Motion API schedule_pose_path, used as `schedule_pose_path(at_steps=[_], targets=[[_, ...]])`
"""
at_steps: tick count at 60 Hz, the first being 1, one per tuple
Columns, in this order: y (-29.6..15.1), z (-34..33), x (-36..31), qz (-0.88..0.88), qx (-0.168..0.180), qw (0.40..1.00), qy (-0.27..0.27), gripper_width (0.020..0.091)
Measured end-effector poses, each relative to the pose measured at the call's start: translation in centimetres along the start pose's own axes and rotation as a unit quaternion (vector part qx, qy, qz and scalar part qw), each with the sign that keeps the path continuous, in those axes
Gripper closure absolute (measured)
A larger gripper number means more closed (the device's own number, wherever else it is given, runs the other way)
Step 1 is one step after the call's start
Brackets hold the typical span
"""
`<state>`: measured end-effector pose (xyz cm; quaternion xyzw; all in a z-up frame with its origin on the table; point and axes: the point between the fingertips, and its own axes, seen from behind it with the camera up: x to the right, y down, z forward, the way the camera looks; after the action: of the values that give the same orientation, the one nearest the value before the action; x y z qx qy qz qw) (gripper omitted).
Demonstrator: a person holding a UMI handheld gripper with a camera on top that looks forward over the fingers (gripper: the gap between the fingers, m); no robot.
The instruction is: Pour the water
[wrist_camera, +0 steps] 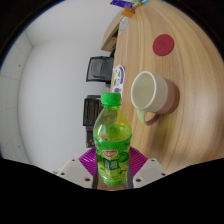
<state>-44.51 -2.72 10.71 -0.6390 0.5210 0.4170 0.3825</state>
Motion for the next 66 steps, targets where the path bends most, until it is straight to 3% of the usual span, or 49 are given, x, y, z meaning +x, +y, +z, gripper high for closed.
schedule_pose_path(at_steps=[25, 37, 45, 54, 66], targets=[[-2.4, 0.5, -2.2, 0.237, -0.033, 0.971, -0.021, 0.0706], [-2.3, -0.1, -2.1, 0.212, -0.056, 0.976, -0.007, 0.0706], [-2.2, -1.8, -3.3, 0.063, -0.079, 0.995, 0.003, 0.0705], [-7.3, -4.1, -7.8, -0.192, -0.04, 0.98, -0.012, 0.0704], [-15.6, -5.9, -10.7, -0.467, 0.03, 0.884, 0.014, 0.0692]])
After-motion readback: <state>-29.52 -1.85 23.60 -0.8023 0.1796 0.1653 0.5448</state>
